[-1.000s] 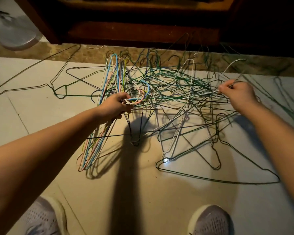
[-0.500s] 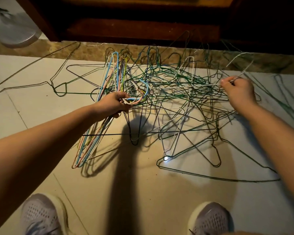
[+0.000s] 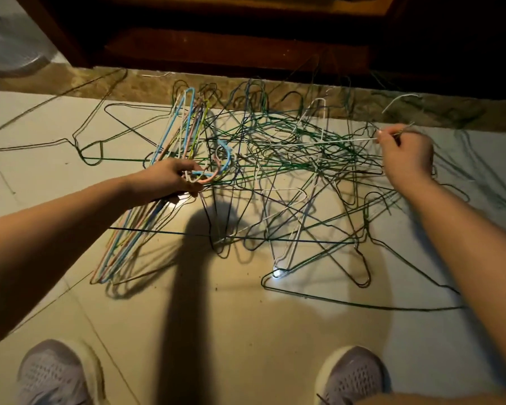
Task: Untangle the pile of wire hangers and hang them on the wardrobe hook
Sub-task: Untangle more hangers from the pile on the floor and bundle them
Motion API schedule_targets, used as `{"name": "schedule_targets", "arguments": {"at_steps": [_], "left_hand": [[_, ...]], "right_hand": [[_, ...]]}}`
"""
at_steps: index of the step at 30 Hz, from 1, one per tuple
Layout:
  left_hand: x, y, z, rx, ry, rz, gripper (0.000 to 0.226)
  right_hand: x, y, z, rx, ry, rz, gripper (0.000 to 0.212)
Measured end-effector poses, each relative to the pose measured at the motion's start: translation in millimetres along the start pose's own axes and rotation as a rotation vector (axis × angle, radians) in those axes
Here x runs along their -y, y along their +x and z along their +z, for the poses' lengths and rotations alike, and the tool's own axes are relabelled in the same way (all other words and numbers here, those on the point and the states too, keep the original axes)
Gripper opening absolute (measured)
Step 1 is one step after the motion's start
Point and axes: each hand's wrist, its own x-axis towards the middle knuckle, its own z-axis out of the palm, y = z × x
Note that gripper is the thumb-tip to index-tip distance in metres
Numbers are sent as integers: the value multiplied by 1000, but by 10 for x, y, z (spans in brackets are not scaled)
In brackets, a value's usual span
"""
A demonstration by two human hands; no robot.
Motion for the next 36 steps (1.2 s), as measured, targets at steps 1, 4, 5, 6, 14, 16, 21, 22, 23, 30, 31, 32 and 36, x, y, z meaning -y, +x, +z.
{"name": "schedule_targets", "arguments": {"at_steps": [1,4,5,6,14,16,21,22,23,30,31,32,36], "left_hand": [[17,3,-22,3,9,2,16],[62,32,-46,-11,33,5,17],[63,43,-32,-21,42,8,17],[60,54,-11,-32,49,10,19],[16,68,54,-67,-18,16,23],[12,55,49,-68,-12,17,23],[-37,60,82,-85,-40,14,24],[-45,65,89,-91,-47,9,25],[-51,73,96,-93,-54,4,25],[-118,59,157,-45,-109,-13,25],[-127,59,172,-50,-117,-17,27],[-130,62,182,-53,-122,-20,26],[-107,84,176,-54,-111,-16,23]], "right_hand": [[6,-2,-15,-3,0,2,27],[-6,9,-25,65,23,22,26],[-9,12,-23,106,43,42,25],[-12,9,-21,160,72,65,22],[-57,-70,23,404,164,79,23],[-56,-74,9,425,182,67,22],[-75,-117,32,485,262,48,20],[-97,-115,36,486,274,46,23],[-115,-120,35,481,278,45,25],[-6,-277,115,654,194,-17,8],[30,-247,115,712,166,-12,11],[71,-211,109,799,124,-5,16],[241,-80,101,1192,-10,92,48]]}}
